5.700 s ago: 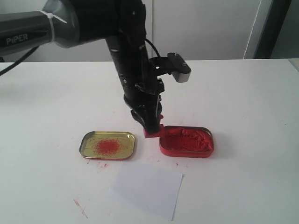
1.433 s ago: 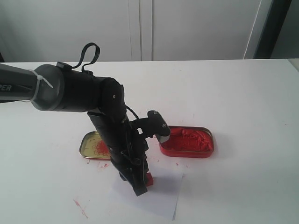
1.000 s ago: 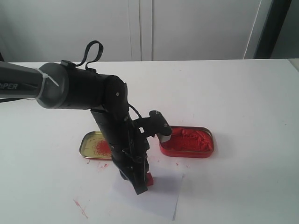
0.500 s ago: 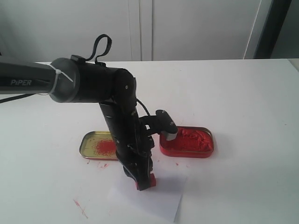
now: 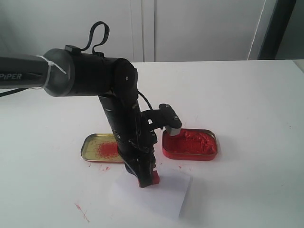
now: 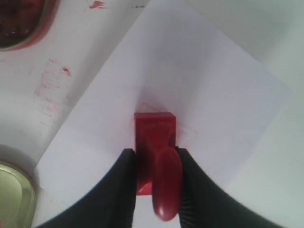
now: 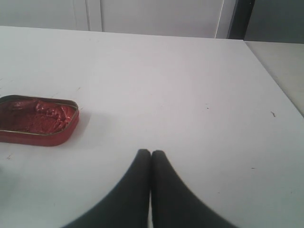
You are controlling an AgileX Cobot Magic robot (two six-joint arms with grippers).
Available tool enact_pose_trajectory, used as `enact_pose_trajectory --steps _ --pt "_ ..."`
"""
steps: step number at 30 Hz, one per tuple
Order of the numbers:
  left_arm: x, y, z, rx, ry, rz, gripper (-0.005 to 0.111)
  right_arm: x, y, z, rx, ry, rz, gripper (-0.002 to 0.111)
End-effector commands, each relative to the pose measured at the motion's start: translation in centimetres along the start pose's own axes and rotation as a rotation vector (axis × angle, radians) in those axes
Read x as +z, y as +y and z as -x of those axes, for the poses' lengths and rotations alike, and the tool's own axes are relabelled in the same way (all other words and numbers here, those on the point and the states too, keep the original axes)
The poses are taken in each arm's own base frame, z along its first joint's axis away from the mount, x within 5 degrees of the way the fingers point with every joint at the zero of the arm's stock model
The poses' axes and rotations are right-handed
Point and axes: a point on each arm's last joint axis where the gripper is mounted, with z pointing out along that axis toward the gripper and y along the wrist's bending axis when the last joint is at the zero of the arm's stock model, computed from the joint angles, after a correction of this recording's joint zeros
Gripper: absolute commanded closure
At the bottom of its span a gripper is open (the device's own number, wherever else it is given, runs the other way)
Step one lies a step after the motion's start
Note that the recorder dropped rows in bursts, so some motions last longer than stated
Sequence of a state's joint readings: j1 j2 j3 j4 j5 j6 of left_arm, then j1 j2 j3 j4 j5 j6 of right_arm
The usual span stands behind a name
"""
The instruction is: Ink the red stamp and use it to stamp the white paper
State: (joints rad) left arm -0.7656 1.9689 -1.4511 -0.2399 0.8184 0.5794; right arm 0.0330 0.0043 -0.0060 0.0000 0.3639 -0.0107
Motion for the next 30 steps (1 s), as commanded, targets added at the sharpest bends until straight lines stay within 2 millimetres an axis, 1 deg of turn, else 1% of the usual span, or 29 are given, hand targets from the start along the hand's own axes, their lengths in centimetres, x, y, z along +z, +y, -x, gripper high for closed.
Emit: enact_pose_trajectory --steps 1,4,9,15,20,23,30 --pt "-0.2 -0.3 0.0 -0.004 0.012 -0.022 0.107 0.0 0.0 0.0 0.004 -0.014 -0.002 0.108" --pt "-0.3 -0.1 -0.1 -0.031 -0.007 -0.039 0.107 0.0 0.0 0.0 0.004 -0.014 -0.002 0.108" --pt "-0.7 0.8 -0.5 -0.091 -0.044 -0.068 0.107 0.0 0.0 0.0 0.004 -0.014 -0.002 0.108" --pt "-0.8 1.1 -0.7 -0.099 -0.044 -0.076 0.107 0.0 0.0 0.0 0.004 -0.014 -0.002 0.108" --pt "0.3 1.0 -0.5 -0.094 -0.051 -0.137 0.107 0.0 0.0 0.0 0.004 -0.014 -0.002 0.108" --pt "0.8 1.2 -0.7 -0.120 -0.046 -0.169 0.107 0.0 0.0 0.0 0.004 -0.014 -0.002 0.108" --pt "0.3 2.3 -1.3 -0.163 -0.091 -0.212 0.107 0.0 0.0 0.0 0.004 -0.014 -0.002 0.108"
